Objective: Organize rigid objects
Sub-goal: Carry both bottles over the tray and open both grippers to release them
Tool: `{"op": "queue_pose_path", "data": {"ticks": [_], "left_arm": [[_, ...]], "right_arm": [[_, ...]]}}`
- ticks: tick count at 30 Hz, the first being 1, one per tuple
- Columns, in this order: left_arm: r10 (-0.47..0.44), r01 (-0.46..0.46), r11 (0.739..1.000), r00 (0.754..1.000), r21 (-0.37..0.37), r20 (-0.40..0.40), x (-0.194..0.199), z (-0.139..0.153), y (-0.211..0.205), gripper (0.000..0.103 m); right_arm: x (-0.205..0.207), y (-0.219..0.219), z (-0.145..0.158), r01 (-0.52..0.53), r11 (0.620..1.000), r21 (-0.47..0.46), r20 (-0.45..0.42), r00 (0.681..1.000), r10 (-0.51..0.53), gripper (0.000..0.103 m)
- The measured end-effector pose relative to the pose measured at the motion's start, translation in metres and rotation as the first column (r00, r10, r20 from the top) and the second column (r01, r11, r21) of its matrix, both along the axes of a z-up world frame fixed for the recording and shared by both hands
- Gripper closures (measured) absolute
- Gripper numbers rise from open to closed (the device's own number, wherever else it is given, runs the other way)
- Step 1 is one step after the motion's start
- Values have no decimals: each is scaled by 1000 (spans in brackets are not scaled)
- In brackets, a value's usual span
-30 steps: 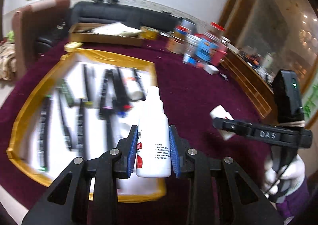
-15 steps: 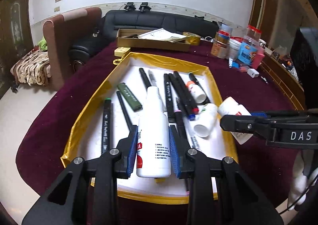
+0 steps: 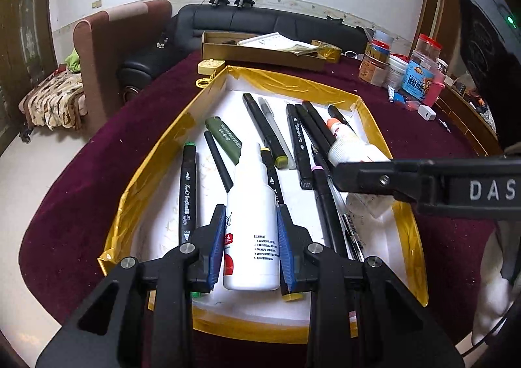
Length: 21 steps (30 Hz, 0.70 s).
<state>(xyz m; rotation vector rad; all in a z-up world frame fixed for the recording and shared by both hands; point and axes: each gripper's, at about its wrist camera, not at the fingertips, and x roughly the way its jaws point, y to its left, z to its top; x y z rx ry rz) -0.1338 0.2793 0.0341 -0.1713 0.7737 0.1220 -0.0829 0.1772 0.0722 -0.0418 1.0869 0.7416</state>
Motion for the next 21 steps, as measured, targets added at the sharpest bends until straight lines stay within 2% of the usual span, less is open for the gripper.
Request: {"op": "queue_pose_path", "data": {"ticks": [21], "left_arm": [[1,-2,1000,999,-26,-37,9,-15,4,76]], "right_arm": [[25,26,-15,15,999,-39,-38,999,-17,72]]}}
